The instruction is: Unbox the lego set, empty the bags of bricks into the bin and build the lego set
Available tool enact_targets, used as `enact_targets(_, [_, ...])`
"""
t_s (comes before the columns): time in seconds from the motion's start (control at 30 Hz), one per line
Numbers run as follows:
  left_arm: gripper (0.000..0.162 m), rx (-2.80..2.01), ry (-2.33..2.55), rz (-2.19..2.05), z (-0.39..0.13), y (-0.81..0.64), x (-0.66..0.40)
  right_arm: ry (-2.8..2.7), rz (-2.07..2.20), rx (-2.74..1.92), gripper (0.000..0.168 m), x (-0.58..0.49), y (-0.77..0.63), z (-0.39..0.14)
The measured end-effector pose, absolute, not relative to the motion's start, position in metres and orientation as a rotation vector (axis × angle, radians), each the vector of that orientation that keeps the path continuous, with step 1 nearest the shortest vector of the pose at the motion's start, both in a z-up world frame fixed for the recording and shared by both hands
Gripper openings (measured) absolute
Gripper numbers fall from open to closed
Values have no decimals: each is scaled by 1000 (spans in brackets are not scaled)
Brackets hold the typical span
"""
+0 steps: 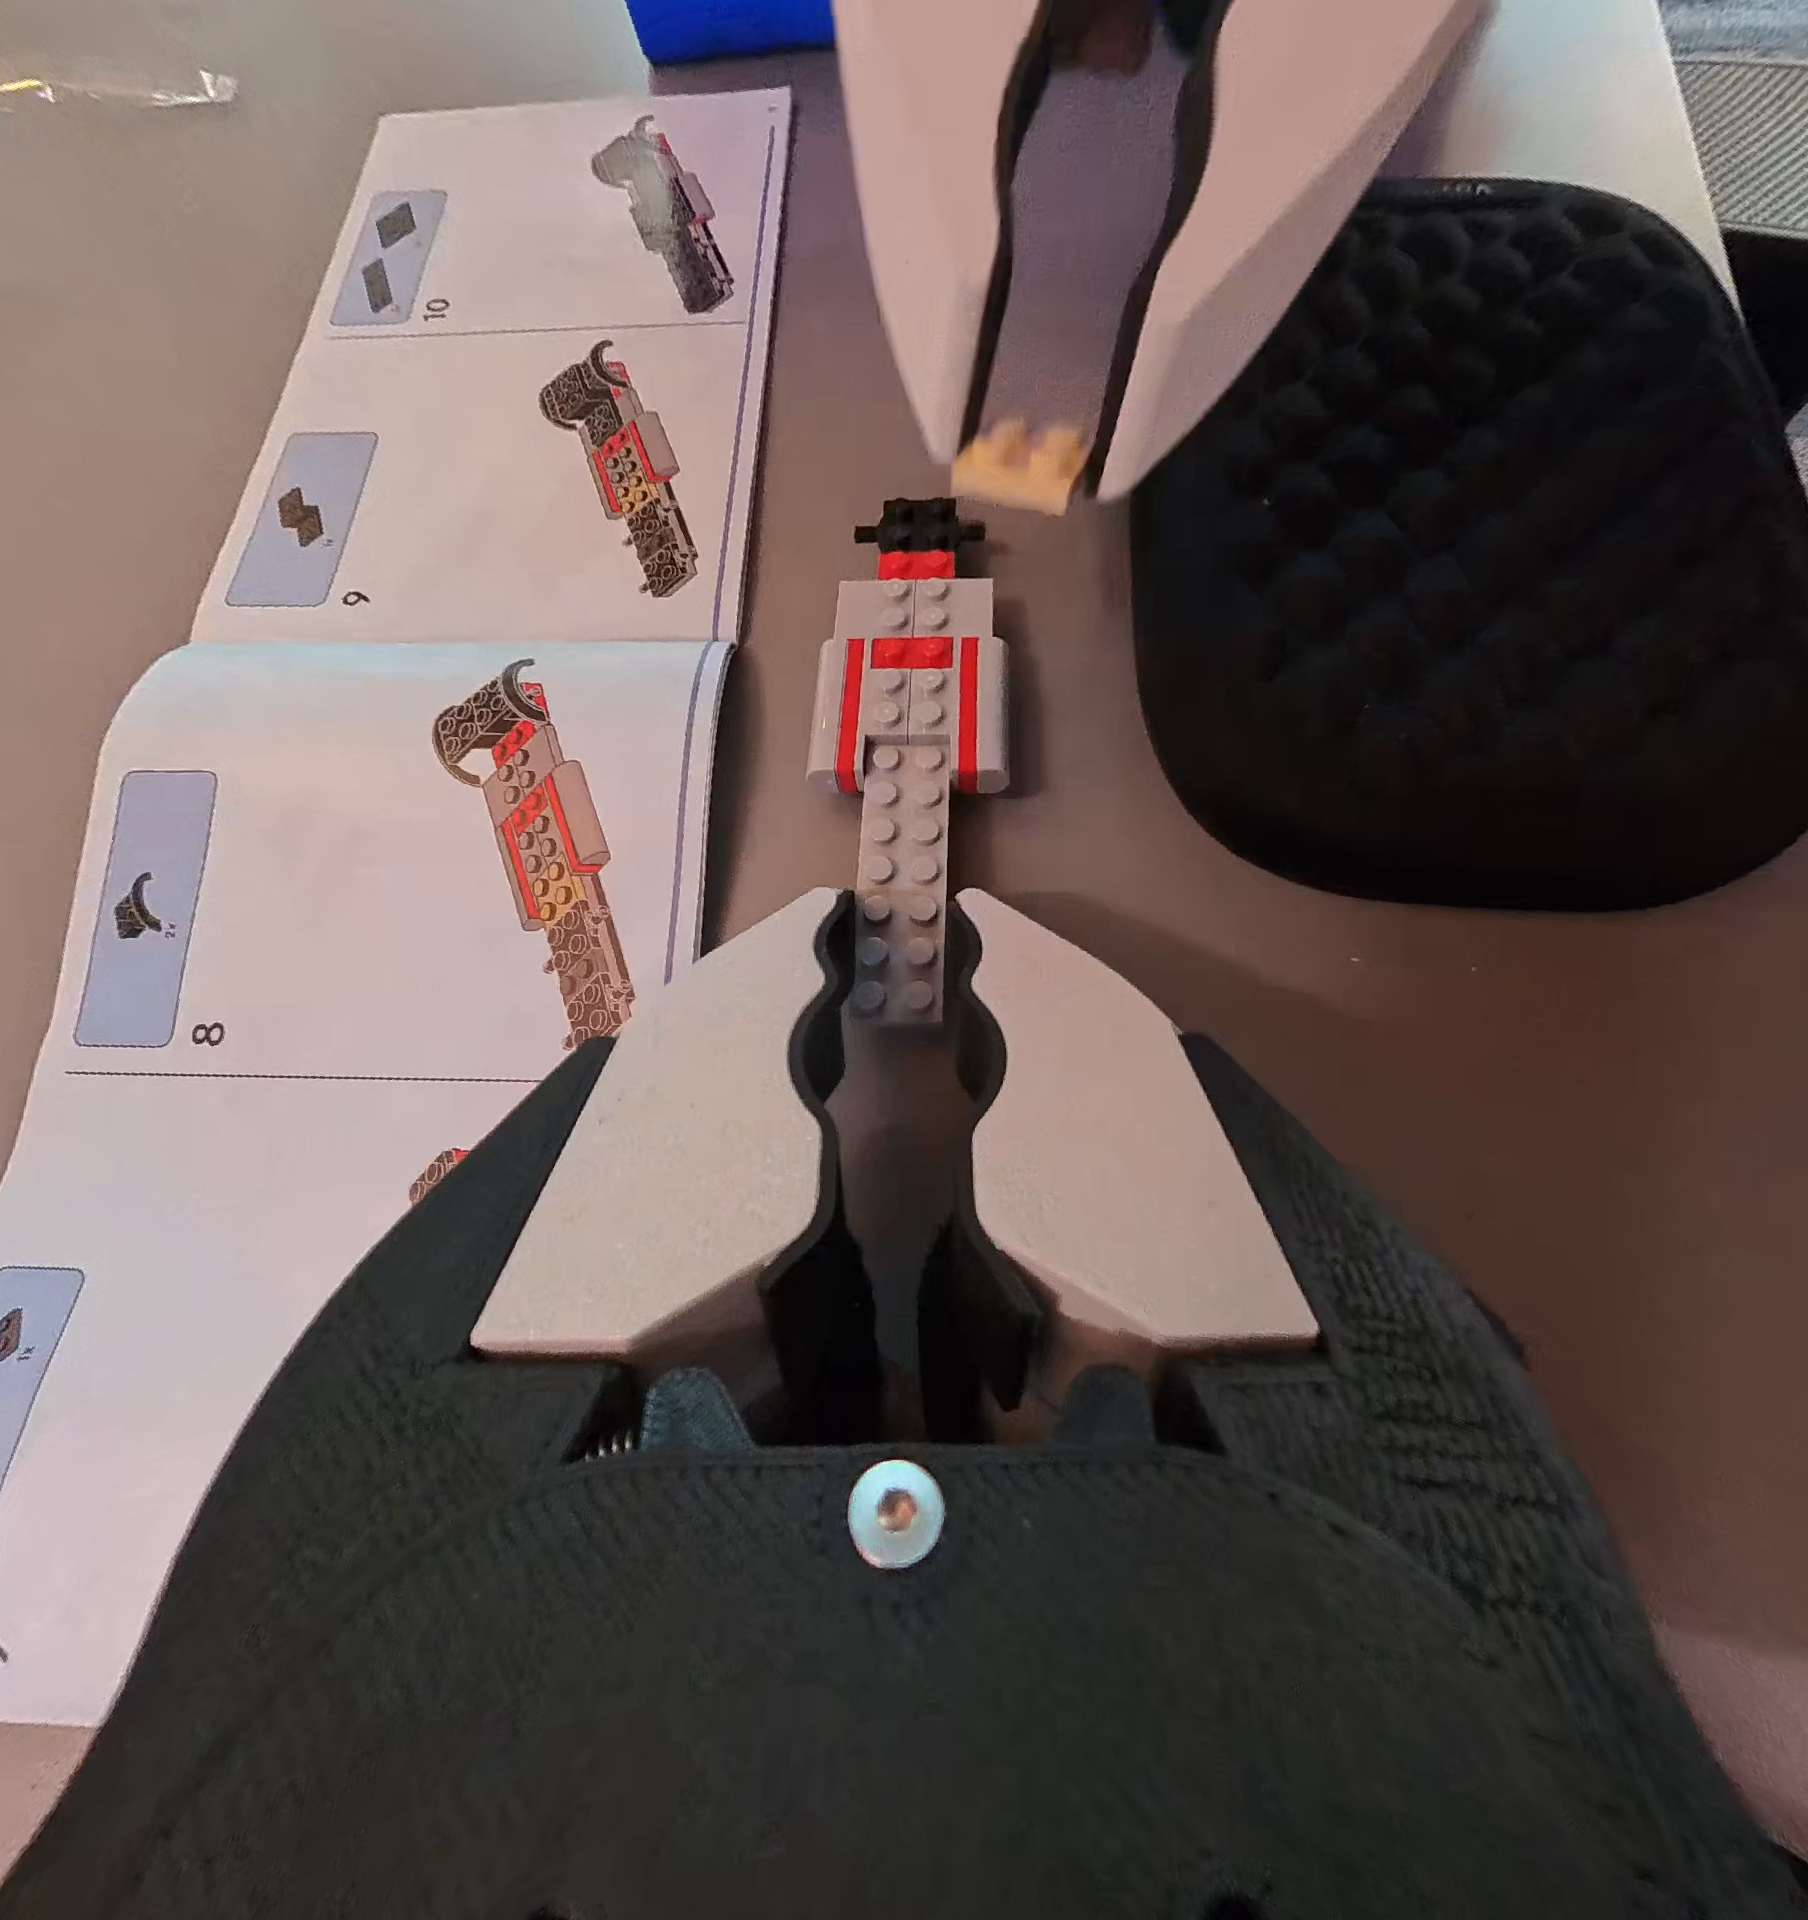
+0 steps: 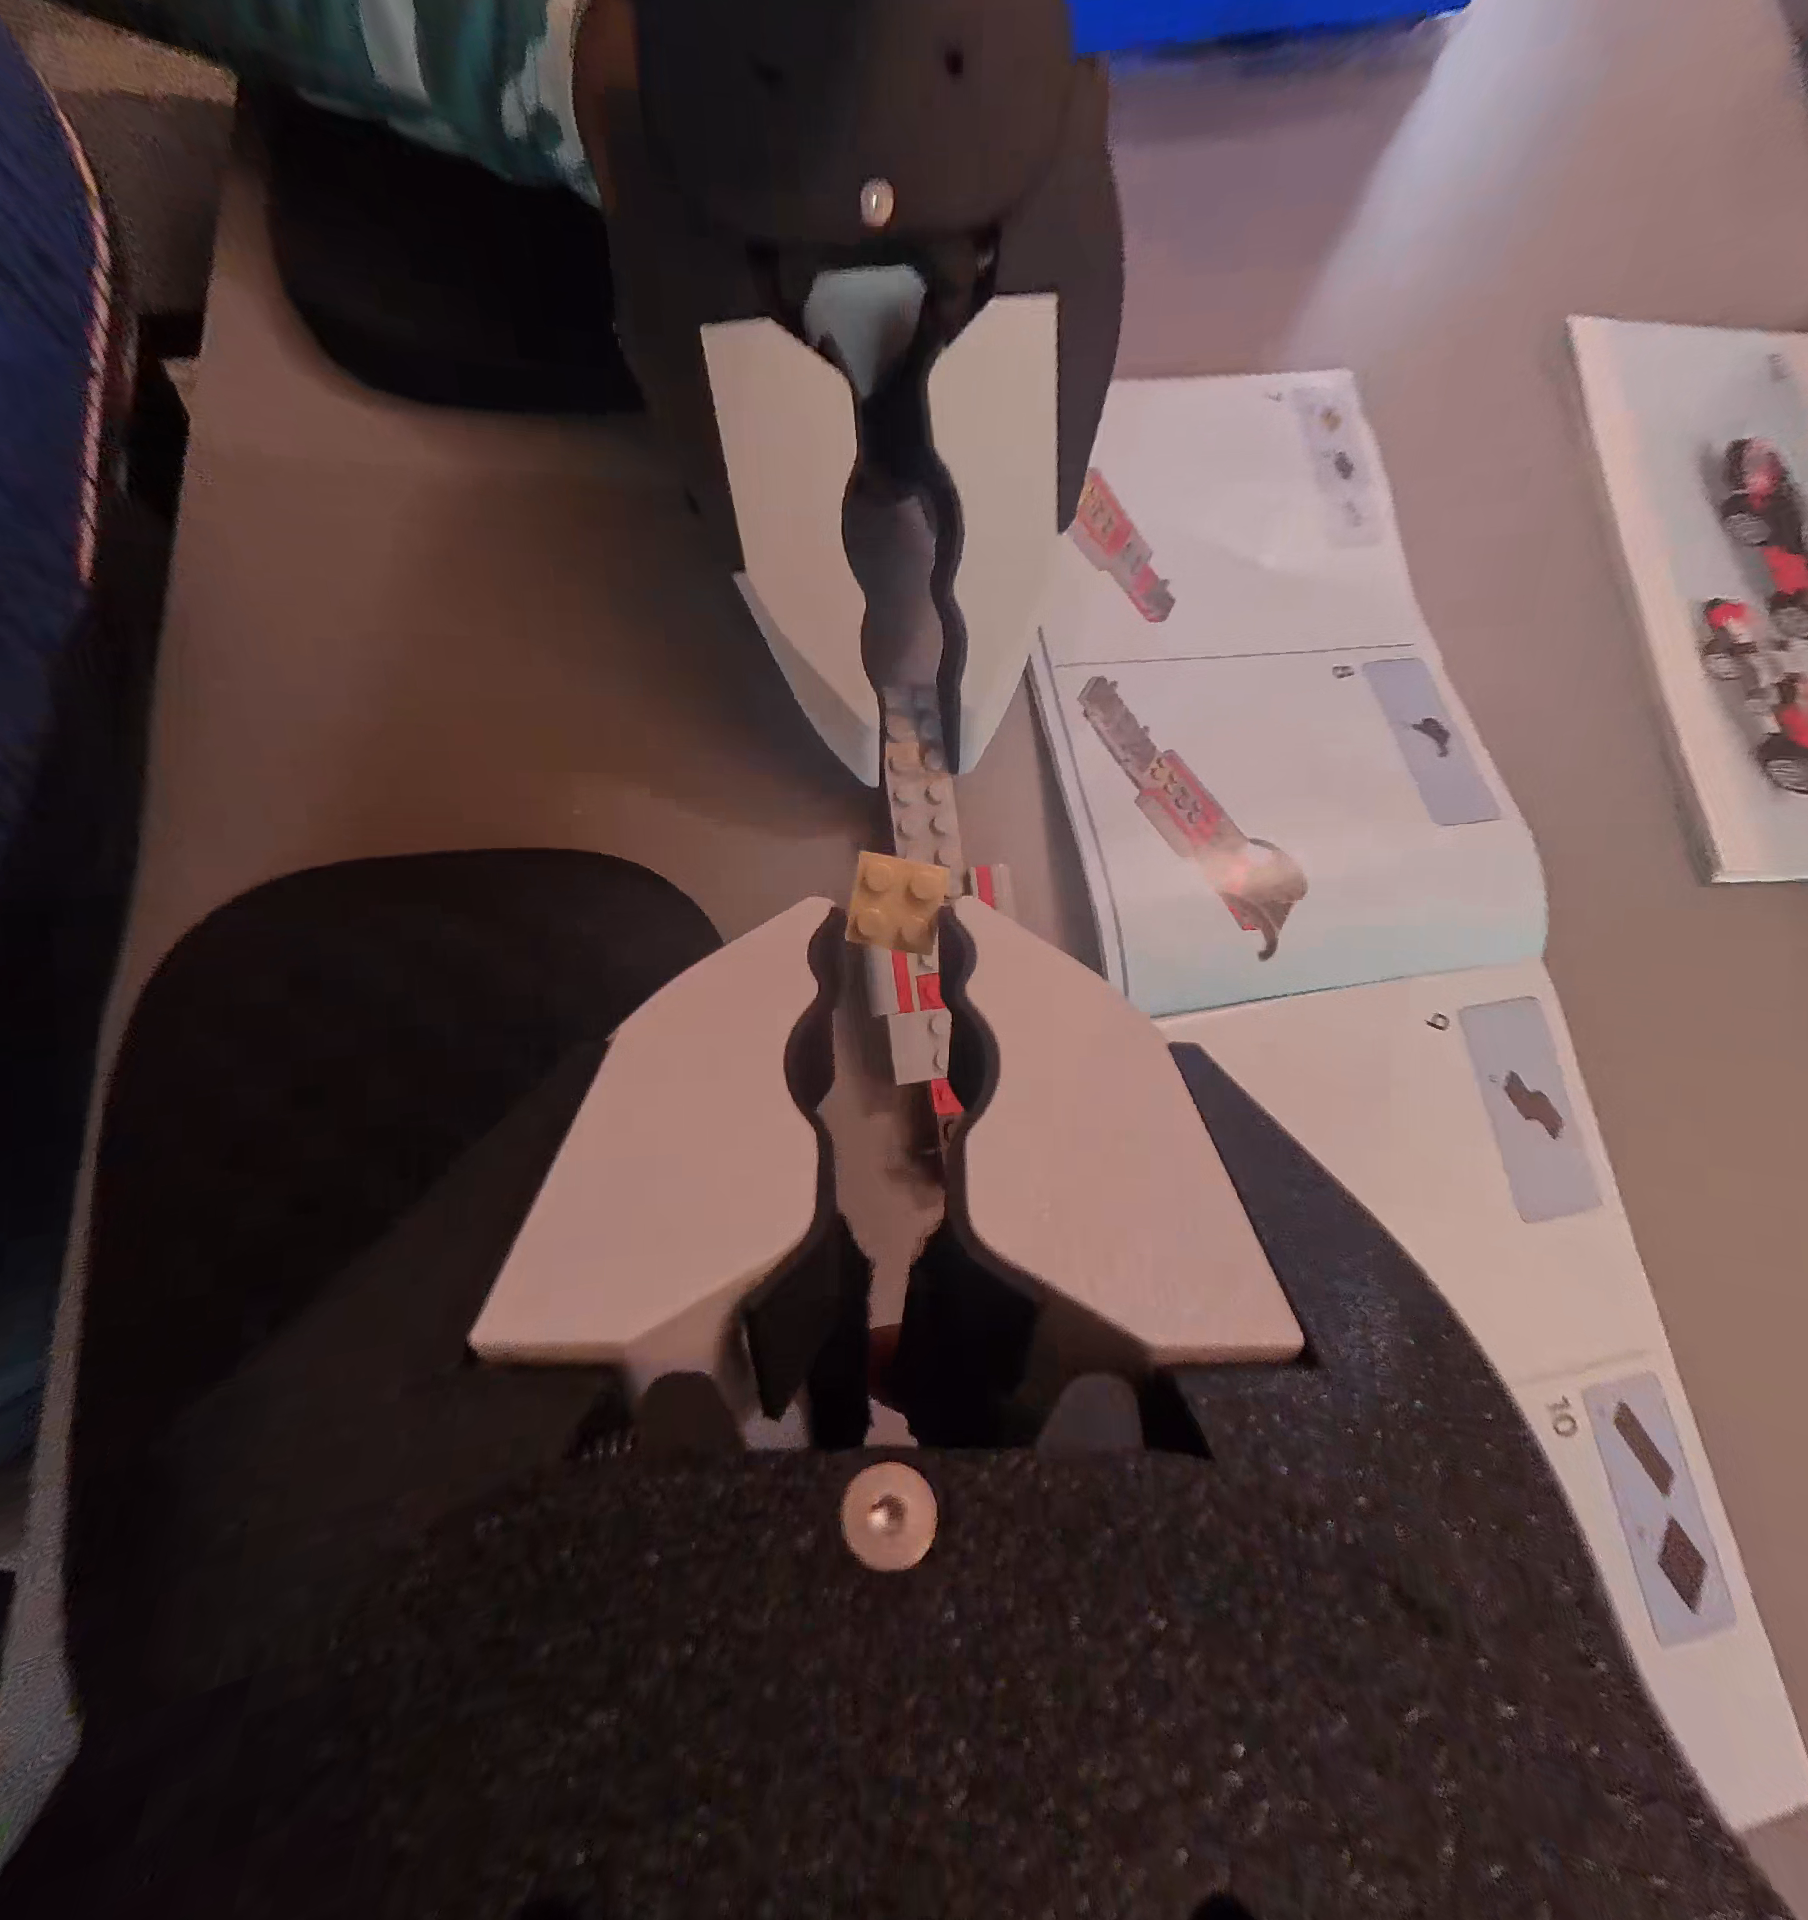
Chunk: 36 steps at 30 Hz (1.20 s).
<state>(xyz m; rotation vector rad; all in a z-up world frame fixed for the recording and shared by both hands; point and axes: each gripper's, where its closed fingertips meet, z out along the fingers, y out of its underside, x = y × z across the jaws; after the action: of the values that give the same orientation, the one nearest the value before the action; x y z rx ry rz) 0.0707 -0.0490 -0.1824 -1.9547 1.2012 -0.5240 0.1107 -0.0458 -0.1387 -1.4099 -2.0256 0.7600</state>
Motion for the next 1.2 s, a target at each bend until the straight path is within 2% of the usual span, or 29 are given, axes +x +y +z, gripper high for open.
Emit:
enact_targets(0.03, [16,-1954,1206,-522,-183,-49,71,-2044,756,-1403,17,109,-46,-144])
enact_targets(0.53, [16,-1926,1239,-543,-182,-54,74,-2210,775,-1376,17,89,-46,-175])
enact_targets(1.07, [16,-1921,1241,-544,-181,-54,74,-2355,759,-1309,21,90,-43,-176])
enact_targets(1.2, [16,-1917,1239,-537,-181,-54,74,-2332,913,-1391,24,91,-41,-170])
